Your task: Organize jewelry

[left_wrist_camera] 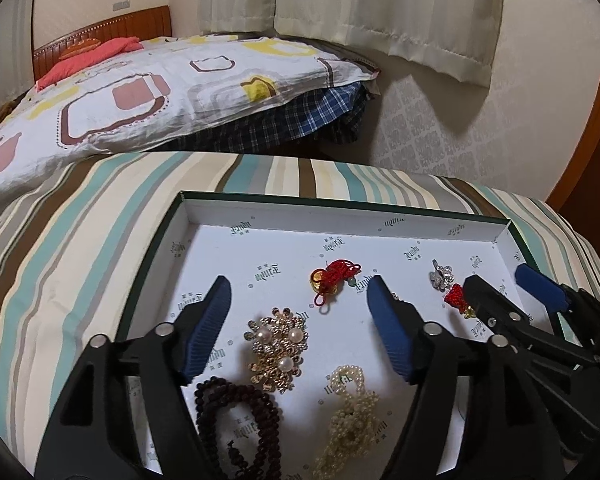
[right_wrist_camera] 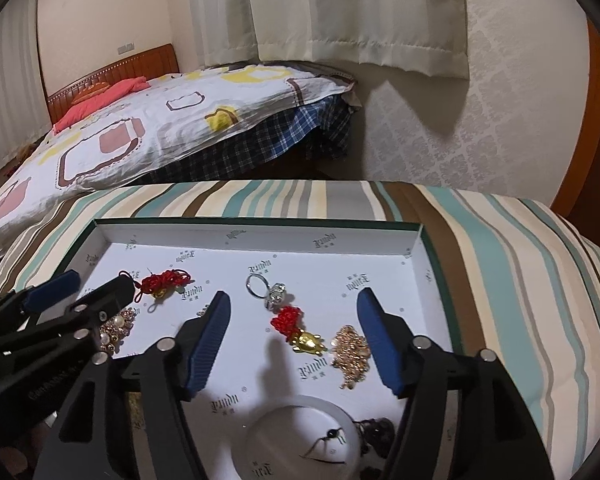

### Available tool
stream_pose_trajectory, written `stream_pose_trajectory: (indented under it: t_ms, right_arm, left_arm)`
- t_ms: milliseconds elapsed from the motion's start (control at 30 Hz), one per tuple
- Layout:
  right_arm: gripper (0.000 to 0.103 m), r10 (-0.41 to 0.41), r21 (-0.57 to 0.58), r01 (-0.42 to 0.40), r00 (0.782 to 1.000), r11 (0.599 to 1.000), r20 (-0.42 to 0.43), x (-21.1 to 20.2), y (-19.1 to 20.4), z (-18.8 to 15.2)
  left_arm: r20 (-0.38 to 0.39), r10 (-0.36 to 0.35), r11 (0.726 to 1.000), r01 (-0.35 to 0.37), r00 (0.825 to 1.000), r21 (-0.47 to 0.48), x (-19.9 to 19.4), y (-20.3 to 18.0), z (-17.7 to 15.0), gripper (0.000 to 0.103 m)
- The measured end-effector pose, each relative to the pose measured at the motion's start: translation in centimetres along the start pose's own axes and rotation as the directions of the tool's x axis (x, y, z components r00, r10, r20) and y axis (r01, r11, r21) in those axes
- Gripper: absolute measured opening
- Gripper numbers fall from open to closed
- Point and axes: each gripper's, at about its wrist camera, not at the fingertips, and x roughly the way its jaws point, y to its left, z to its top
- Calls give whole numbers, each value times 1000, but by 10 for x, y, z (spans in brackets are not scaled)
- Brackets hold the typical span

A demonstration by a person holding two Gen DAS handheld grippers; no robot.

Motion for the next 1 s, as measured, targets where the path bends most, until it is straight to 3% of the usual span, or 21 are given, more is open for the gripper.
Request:
stream_pose_trajectory:
  t_ms: [267,600,1000]
  right_arm:
    - [78,-19,-6,20,1000,1000,19,-13,-5,-7]
    - [80,-47,-15,48,998,999,46,-46,-10,-21]
    - [84,-30,6,30,993,1000,115,-128,-7,-33]
  left_arm:
    - [78,33,999,-35,996,17,-29,1,-6,91]
    - [109,100,994,-105,989,40,-77,5,-24,95]
    - [160,147,988,-152,976,17,-170,16,-49,98]
